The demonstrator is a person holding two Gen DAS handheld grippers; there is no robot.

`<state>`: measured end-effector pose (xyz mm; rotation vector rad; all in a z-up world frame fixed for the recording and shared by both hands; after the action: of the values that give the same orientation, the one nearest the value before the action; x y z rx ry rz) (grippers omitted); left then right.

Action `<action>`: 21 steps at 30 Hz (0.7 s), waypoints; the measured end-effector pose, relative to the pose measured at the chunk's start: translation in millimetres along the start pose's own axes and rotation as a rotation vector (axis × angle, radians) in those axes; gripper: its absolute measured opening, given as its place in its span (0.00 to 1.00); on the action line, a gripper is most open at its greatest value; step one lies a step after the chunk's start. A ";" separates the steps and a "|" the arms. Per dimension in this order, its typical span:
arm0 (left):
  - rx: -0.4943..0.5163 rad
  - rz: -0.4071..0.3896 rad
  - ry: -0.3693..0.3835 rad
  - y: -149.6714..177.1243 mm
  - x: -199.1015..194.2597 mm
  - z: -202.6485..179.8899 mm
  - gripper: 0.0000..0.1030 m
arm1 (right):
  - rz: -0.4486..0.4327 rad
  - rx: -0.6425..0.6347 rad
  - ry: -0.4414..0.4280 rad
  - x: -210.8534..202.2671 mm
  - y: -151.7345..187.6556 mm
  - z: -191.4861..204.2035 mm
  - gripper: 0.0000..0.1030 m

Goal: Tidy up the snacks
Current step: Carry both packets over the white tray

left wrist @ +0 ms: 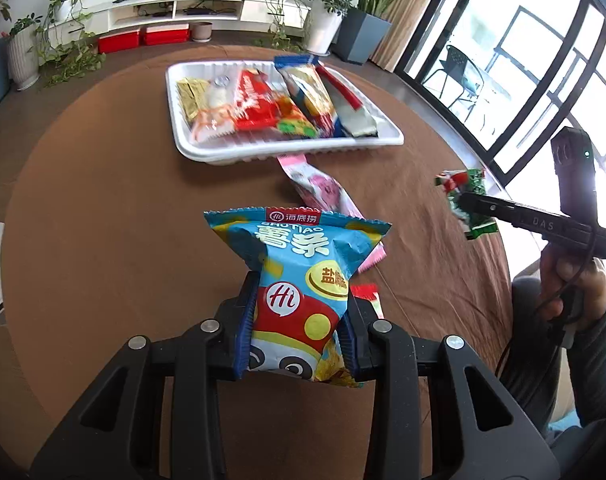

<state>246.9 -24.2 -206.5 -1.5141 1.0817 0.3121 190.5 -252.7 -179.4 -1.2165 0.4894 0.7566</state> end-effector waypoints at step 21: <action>0.012 -0.126 -0.059 -173.1 15.8 36.7 0.32 | -0.153 -0.122 -0.121 42.1 -171.7 37.9 0.15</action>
<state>400.5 -19.4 -117.5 -1.5456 0.9361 0.2603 344.1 -232.5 -86.3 -1.2971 0.2505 0.7326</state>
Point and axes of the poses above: each gripper's, at about its wrist camera, not at the fingertips, and x roughly the way its jaws point, z to its left, y to its underside, the point moved 7 cm from there along x, roughly the way its jaws point, and after that the axes turned 8 degrees about -z, right-handed, at the moved point
